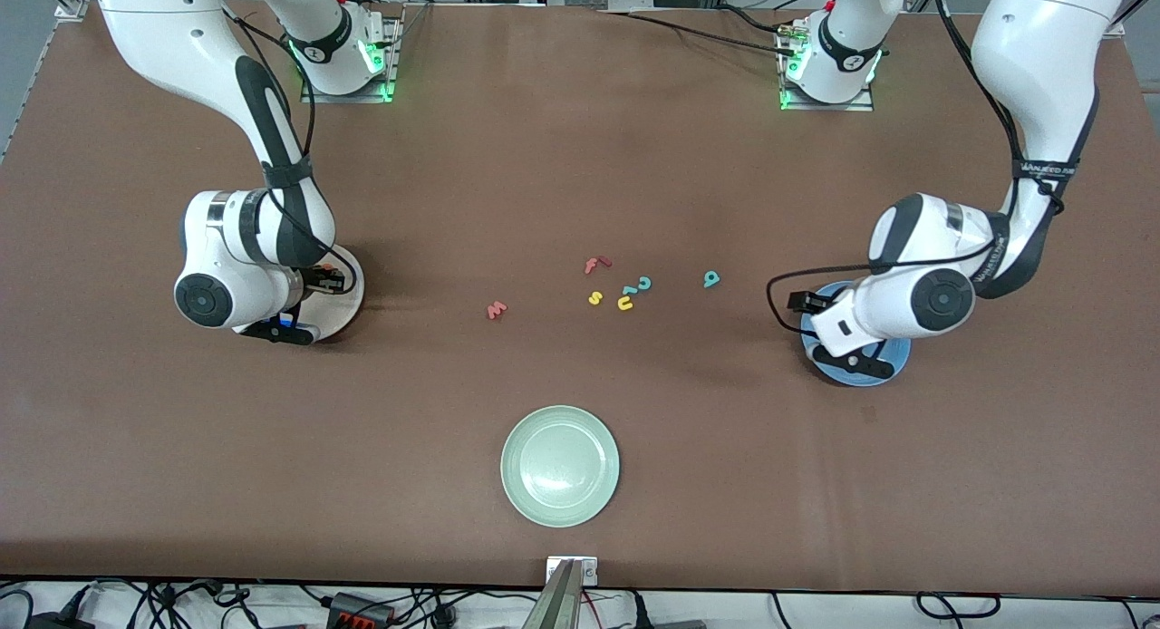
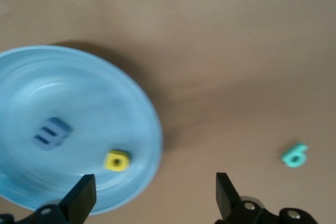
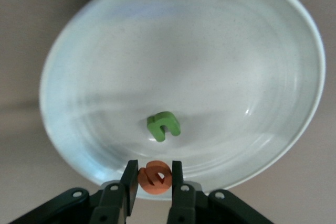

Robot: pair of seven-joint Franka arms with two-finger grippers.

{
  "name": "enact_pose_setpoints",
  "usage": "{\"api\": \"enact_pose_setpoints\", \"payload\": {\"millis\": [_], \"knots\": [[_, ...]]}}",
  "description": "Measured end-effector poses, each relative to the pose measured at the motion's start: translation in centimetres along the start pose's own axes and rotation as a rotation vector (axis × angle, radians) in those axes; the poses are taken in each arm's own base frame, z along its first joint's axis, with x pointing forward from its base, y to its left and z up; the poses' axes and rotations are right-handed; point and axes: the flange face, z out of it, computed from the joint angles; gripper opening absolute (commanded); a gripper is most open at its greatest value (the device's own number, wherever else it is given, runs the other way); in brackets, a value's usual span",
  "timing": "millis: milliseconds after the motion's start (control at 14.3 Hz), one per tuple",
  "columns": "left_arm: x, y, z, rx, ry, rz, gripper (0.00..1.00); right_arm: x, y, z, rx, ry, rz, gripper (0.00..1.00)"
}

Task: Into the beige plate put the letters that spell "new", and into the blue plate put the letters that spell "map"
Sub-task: 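Grasp the pink w with the right gripper while the left gripper grasps the b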

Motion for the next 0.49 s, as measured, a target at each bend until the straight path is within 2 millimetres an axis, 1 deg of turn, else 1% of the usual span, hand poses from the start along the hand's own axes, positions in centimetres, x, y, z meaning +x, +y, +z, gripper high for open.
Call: {"api": "enact_pose_setpoints", "payload": {"millis": [70,210,280,350,420,490], "knots": [[-0.1,2.0,-0.1,-0.006,0.000,0.034,1.00,0.0,0.0,0.7,-0.002,0.002,0.000,1.00],[-0.7,6.6,0.1,-0.018,-0.007,0.153,1.00,-0.2,0.0,1.8,-0.004,0.006,-0.001,1.00],[-1.2,8.9,0.4,-0.015,-0.015,0.242,1.00,-0.2,-0.1,1.9,-0.005,0.009,-0.003,1.00],[-1.6,10.7,0.8,0.007,-0.020,0.345,1.00,-0.2,-0.3,1.6,-0.002,0.020,-0.009,1.00],[-1.9,12.0,1.2,0.030,-0.023,0.447,1.00,-0.2,-0.7,0.6,0.003,0.040,-0.018,1.00],[-2.2,13.1,1.9,0.048,-0.024,0.532,1.00,-0.2,-1.5,-0.7,0.012,0.068,-0.033,1.00]]}}
